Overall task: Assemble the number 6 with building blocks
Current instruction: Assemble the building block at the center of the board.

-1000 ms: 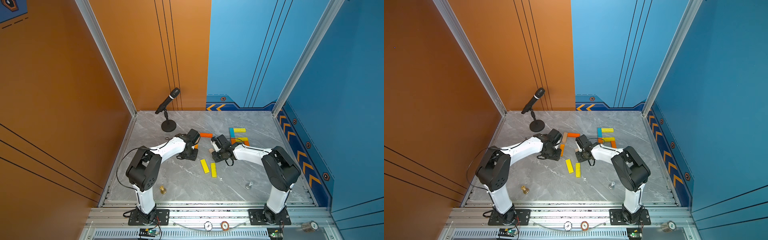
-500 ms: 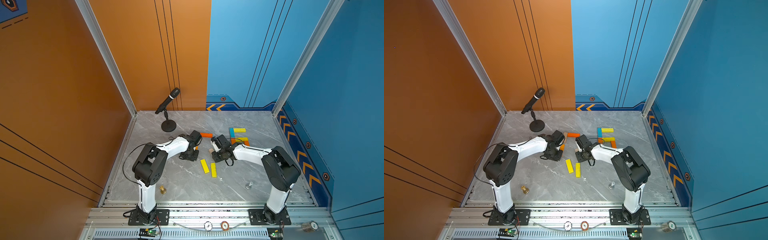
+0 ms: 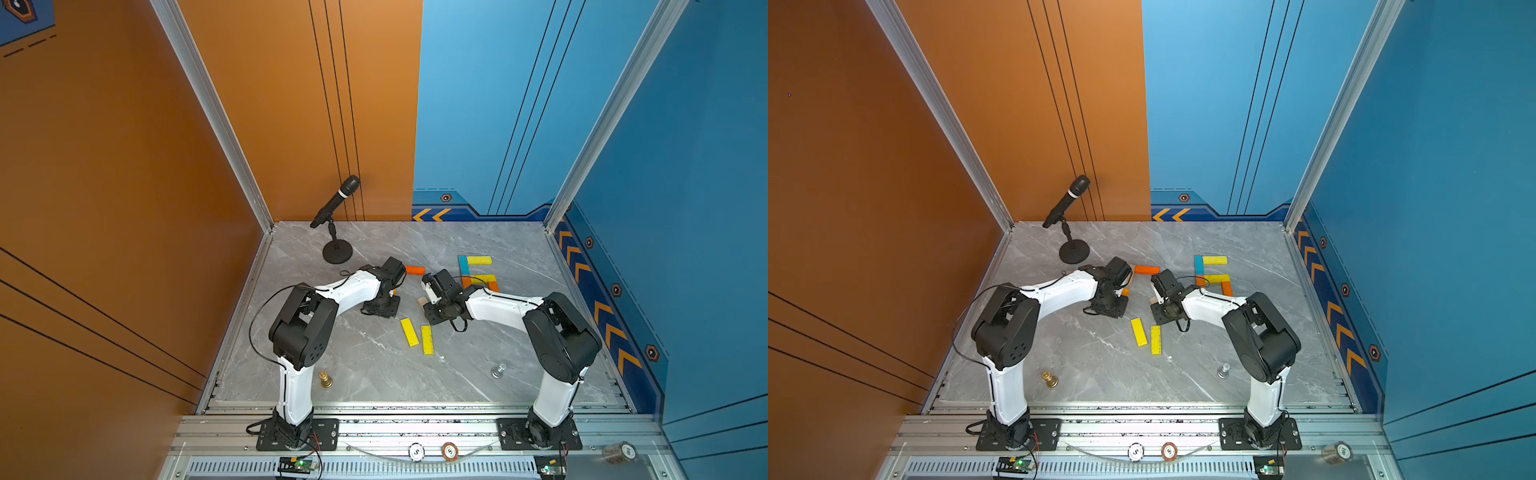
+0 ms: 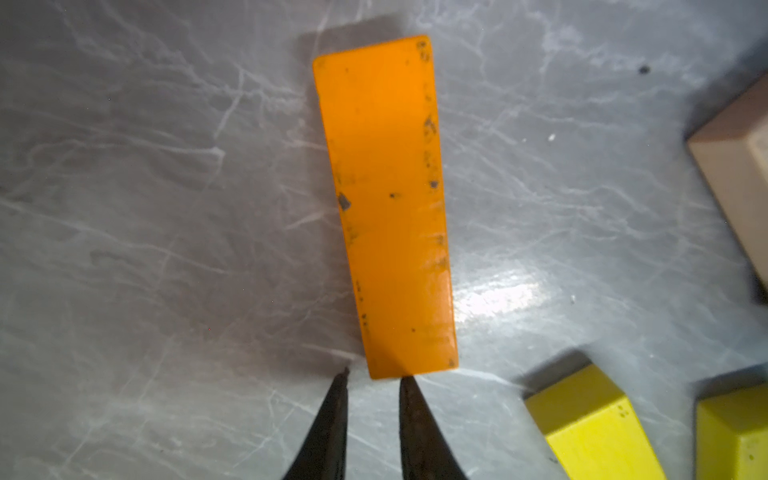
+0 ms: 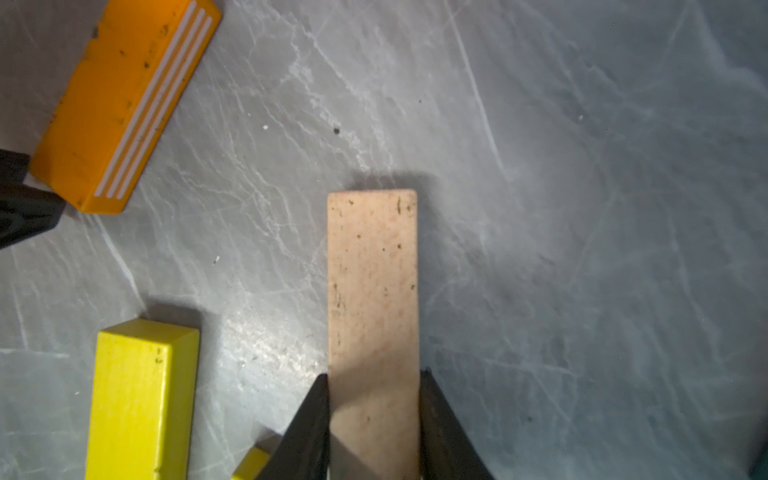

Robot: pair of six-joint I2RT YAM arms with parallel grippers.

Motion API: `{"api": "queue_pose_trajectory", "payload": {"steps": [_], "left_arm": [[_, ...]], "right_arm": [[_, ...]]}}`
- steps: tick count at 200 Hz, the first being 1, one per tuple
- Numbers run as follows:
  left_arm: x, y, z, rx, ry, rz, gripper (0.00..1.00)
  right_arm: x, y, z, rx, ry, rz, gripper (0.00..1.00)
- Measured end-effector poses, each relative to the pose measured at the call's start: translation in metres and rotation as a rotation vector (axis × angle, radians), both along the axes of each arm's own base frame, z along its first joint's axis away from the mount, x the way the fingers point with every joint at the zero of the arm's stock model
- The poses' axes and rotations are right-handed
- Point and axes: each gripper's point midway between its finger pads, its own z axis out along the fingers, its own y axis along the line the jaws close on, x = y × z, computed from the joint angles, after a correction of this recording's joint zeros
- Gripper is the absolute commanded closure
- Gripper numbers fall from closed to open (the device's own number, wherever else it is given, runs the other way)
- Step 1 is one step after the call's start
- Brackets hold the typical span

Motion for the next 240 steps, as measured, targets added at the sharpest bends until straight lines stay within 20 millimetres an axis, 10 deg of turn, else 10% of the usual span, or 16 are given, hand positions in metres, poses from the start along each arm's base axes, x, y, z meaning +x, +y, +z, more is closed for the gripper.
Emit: {"api": "queue_pose_trajectory", "payload": {"steps": [240], "left_arm": [[0.013,-0.005,0.011,-0.027,-0.03,0.008,0.77]], "right_arm": [[0.0,0.0,0.0,0.0,0.0,0.0,0.66]]}}
